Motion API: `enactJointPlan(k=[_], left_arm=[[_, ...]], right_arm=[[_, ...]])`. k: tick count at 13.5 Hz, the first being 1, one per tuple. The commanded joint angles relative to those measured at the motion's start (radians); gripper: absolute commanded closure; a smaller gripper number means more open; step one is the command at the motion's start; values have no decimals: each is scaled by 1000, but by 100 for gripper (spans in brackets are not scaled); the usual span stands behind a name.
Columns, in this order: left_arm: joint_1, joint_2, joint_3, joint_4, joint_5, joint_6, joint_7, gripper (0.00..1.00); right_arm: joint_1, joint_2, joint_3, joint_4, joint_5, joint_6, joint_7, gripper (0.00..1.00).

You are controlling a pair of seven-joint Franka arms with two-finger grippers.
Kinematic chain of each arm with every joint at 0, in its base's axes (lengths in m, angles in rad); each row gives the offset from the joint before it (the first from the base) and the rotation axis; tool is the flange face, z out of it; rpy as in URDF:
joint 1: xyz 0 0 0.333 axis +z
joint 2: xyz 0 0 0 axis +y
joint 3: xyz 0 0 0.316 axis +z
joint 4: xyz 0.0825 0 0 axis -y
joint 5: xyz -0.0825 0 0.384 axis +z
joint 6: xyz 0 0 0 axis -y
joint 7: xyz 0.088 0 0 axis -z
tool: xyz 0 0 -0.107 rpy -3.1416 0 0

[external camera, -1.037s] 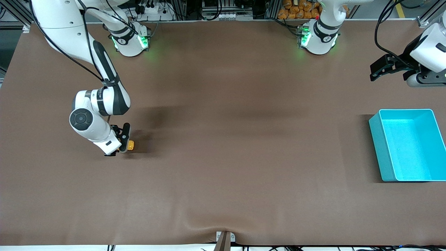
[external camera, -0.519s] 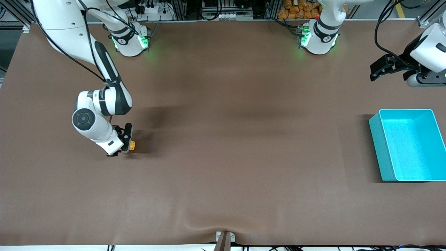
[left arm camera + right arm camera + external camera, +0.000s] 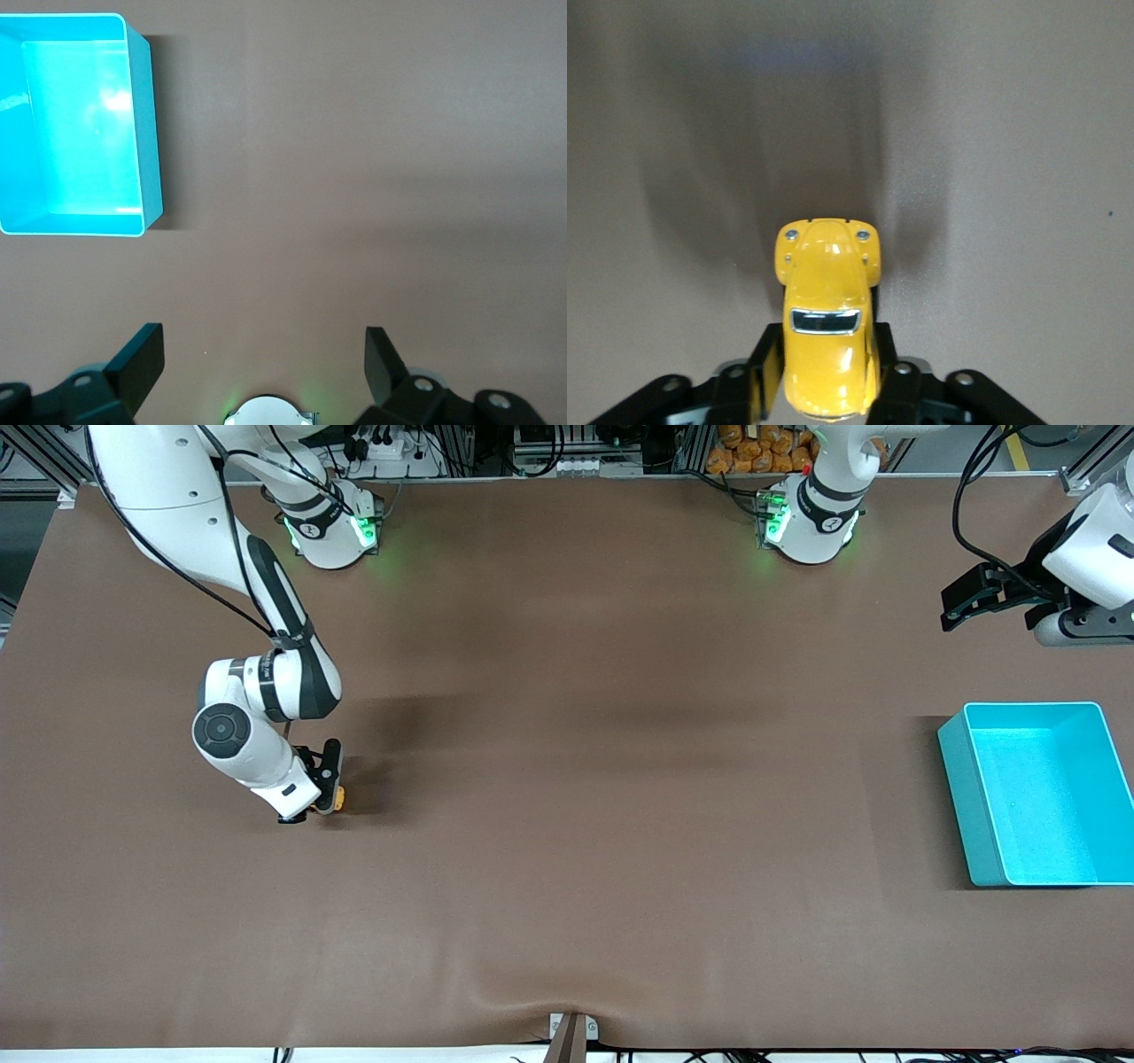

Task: Wind and store yellow beetle car
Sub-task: 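Close the right gripper on the yellow car, pressing it down, then drag the held car backward along the table with the right gripper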

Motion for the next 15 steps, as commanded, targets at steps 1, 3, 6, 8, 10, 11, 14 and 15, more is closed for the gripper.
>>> enactJointPlan(k=[1,3,6,8,10,11,14,15], left_arm=[[5,-11,-1,-1,-15,1,9,0],[5,-11,-1,-1,-15,1,9,0],[6,-11,-1,-1,-15,1,9,0],[6,-11,-1,-1,-15,1,9,0],[6,-11,-1,-1,-15,1,9,0],[6,-11,-1,-1,-15,1,9,0],[6,-11,-1,-1,-15,1,9,0],[6,-11,-1,-1,-15,1,9,0]], right_arm=[[1,20,1,15,19,23,-14,81],[-2,31,1,15,19,33,-14,85],[-14,33,-1,15,17,33,-14,85],[-19,31,-1,11,17,29,-17,83],[-49,33,-1,11,17,27,-26,83],[-57,33,-1,11,17,32,-38,83],[-88,33,-1,11,17,32,-75,83],[-97,34,-1,11,17,32,-96,83]])
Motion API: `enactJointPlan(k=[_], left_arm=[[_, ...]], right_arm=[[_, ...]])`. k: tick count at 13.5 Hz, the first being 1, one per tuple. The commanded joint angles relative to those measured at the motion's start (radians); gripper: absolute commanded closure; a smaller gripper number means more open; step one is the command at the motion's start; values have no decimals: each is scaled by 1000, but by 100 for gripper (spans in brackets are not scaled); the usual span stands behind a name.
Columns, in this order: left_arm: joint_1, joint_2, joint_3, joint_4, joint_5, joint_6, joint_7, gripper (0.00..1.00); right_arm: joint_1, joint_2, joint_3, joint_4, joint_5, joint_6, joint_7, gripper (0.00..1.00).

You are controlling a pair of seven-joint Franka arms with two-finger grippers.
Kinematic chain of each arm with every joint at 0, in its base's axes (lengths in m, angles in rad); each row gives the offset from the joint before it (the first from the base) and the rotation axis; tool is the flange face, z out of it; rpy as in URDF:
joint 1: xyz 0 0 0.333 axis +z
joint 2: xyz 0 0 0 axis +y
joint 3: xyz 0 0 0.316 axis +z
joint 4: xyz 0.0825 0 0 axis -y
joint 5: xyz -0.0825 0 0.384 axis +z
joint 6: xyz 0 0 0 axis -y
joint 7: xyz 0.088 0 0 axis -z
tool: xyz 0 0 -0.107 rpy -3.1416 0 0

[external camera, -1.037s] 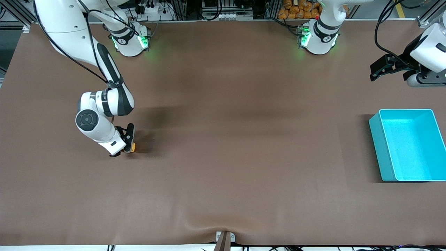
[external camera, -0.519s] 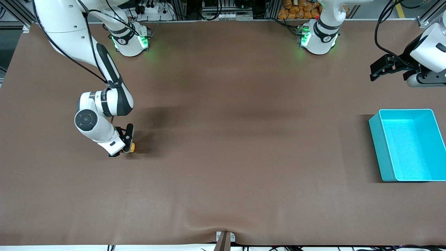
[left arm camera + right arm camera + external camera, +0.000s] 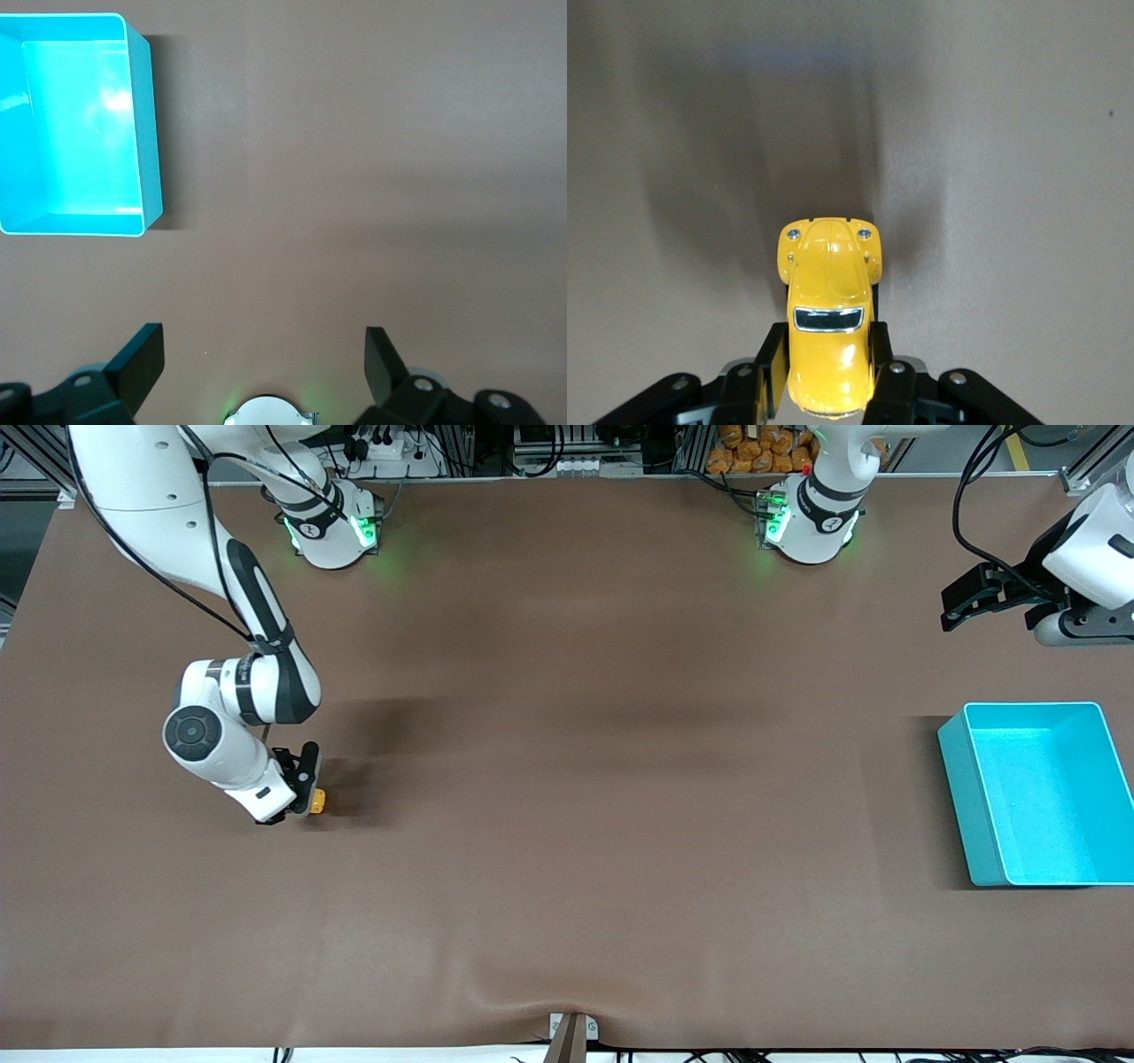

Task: Wind and store yellow beetle car
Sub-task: 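Drag the held car backward along the table with the right gripper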

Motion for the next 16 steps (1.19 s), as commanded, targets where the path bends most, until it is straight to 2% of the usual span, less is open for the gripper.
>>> enactJointPlan(k=[1,16], left_arm=[[6,-11,-1,-1,-15,1,9,0],[2,-14,-4,-1,-23,0,9,0]], right_arm=[[-46,40,6,11,16,29,-77,83],[-242,62,7,7,16,75,-292,81]])
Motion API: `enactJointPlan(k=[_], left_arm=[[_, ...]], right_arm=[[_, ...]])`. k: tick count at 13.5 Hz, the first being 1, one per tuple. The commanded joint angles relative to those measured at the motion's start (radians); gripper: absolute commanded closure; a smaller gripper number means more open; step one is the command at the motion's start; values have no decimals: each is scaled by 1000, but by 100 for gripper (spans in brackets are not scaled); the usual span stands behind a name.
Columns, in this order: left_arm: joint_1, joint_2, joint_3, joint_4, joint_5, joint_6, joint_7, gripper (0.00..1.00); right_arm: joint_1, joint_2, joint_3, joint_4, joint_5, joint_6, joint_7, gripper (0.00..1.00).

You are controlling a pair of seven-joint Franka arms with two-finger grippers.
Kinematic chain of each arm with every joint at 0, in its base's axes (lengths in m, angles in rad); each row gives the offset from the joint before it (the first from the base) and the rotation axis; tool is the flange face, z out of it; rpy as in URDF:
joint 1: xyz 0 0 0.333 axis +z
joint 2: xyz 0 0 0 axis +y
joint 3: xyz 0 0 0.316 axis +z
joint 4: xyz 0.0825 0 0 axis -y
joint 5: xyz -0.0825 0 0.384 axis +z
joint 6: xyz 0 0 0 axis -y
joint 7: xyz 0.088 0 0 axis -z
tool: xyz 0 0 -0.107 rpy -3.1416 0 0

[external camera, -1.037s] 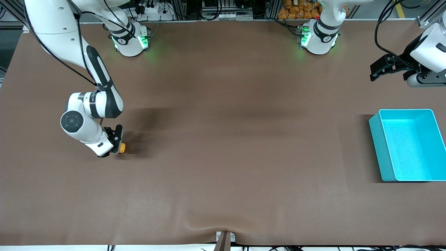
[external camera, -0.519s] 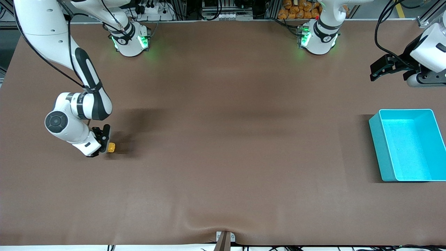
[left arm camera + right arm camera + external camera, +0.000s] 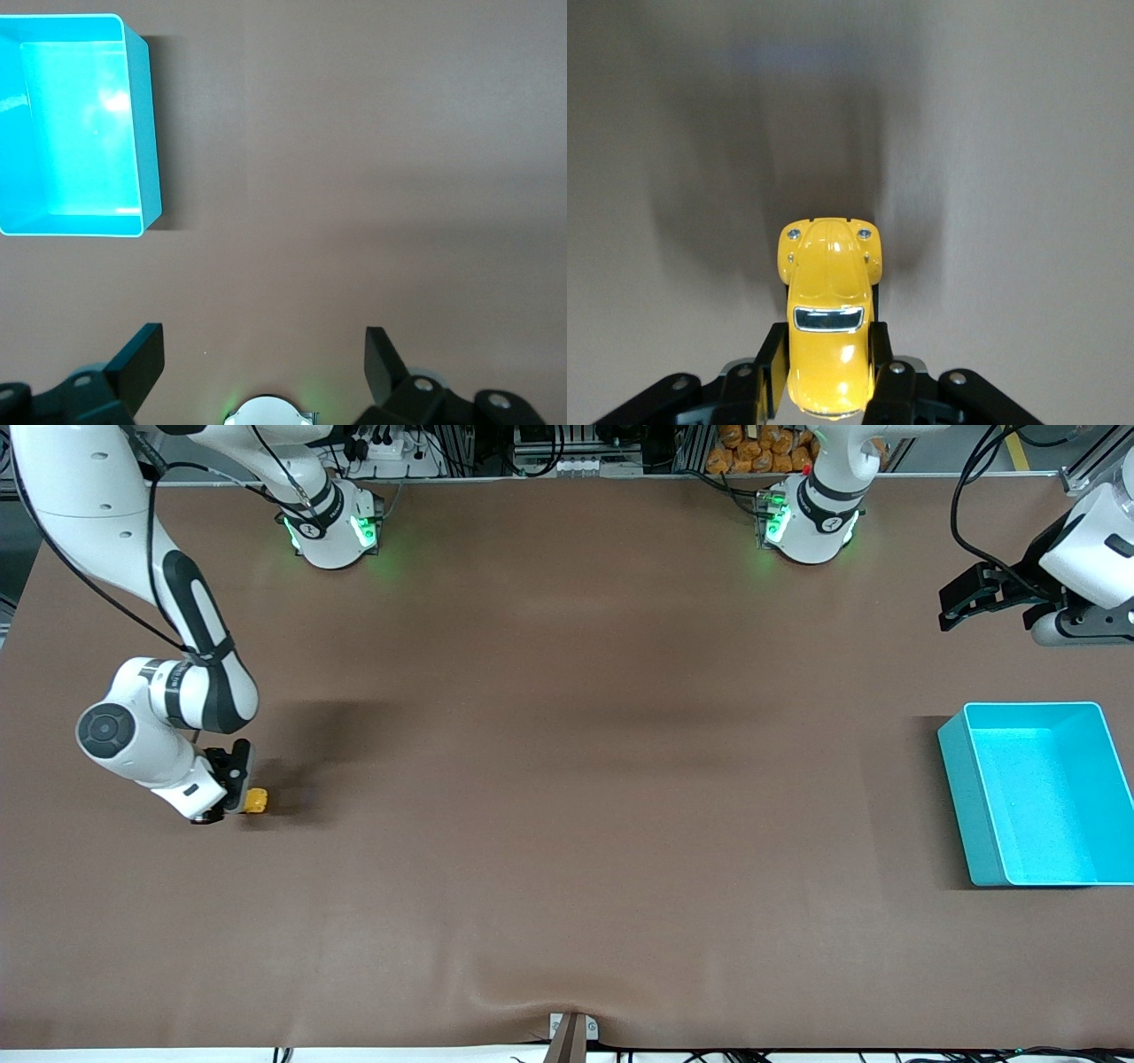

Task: Wind and store yellow beetle car
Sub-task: 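Drag the held car backward along the table with the right gripper, then open the right gripper to release the wound car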

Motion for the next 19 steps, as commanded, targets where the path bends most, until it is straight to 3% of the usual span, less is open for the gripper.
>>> enactJointPlan(k=[1,5,9,10,11,12,15,19], left_arm=[[1,-14,-1,-1,-23,0,8,0],[1,-14,-1,-1,-23,-2,8,0],[0,-14,-1,-1,-23,-2,8,0],[0,-14,-1,-1,-23,0,7,0],[0,-14,-1,-1,-23,-2,7,0],[0,-14,-1,-1,-23,-2,7,0],[0,-14,-1,-1,-23,-2,7,0],[0,-14,-1,-1,-23,0,7,0]], right_arm=[[-63,56,10,10,15,20,-62,81],[-118,65,10,16,15,20,-116,78],[-160,66,10,26,15,19,-162,68],[-169,66,10,39,15,10,-181,59],[-169,65,10,59,15,-1,-181,19],[-163,63,10,104,15,-19,-182,0],[-145,60,12,275,15,-227,-198,0],[-149,51,27,436,18,-396,-198,0]])
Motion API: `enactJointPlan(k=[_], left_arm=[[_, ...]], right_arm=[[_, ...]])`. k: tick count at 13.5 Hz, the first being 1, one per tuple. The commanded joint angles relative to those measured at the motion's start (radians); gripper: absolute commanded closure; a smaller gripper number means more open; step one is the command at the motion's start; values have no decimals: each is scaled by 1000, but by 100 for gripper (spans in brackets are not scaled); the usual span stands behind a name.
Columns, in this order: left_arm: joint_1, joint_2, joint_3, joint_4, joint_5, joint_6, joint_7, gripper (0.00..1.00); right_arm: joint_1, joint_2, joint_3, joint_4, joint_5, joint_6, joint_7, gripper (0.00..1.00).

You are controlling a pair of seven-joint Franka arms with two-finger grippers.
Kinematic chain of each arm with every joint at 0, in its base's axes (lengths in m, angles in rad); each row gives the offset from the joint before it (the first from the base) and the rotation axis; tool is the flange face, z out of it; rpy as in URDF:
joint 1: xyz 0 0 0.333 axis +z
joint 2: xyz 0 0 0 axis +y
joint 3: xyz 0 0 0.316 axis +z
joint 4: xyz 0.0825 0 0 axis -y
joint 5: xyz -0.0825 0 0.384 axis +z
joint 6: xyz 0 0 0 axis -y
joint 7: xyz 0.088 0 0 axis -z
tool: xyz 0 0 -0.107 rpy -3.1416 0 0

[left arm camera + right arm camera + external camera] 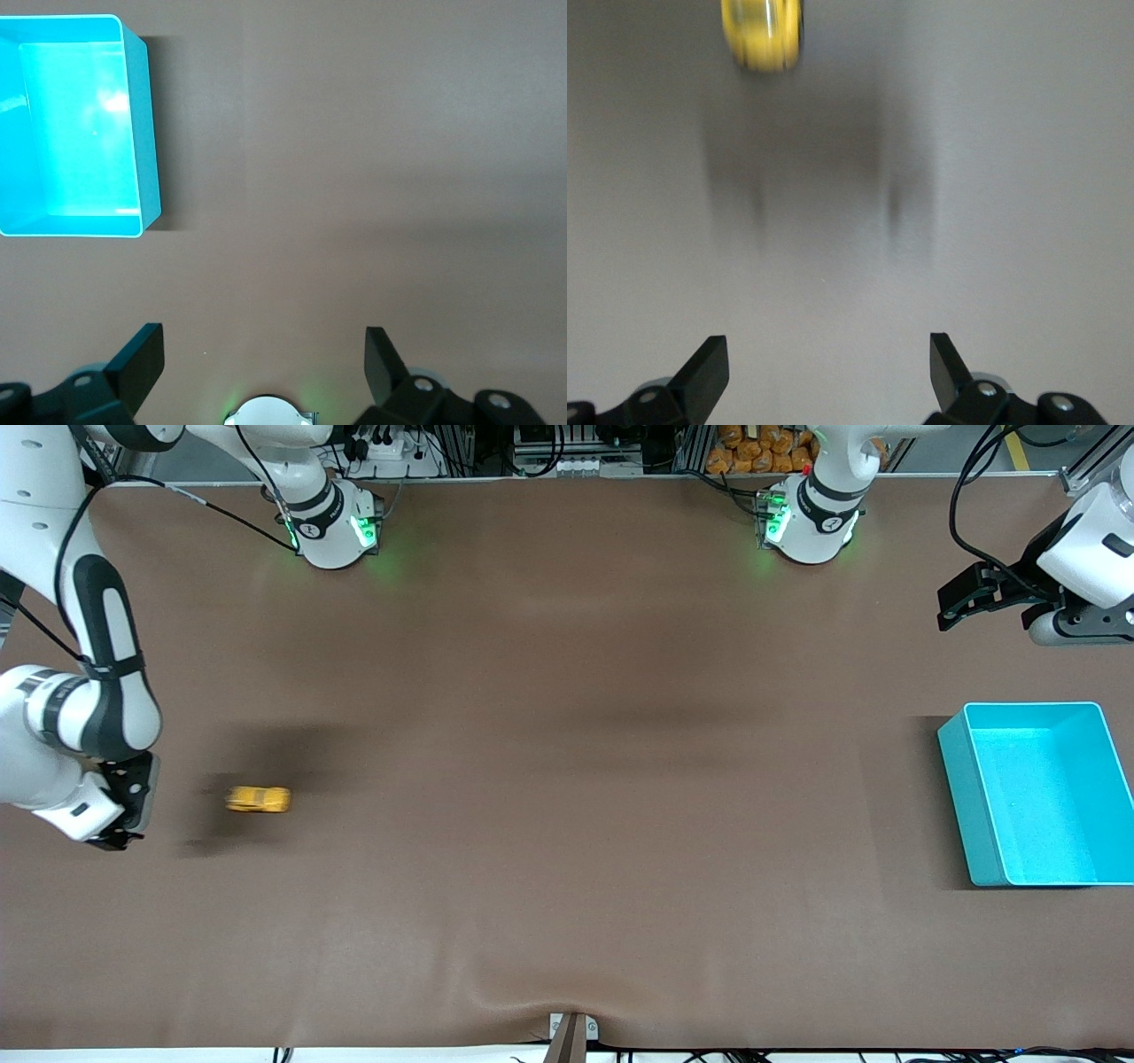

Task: Wind and store yellow beetle car
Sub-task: 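Open the right gripper to release the wound car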

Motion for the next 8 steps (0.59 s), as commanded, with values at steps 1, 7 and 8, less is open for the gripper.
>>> enactJointPlan(k=[1,7,8], left_arm=[[2,-14,1,-1,-22,-2,7,0],[2,-14,1,-1,-22,-2,7,0],[3,-14,1,-1,-22,-2,7,0]], right_arm=[[-14,13,20,120,27,-133,-26,0],[-45,-13,15,329,119,-409,-15,0],[-47,-18,12,361,128,-460,-12,0]])
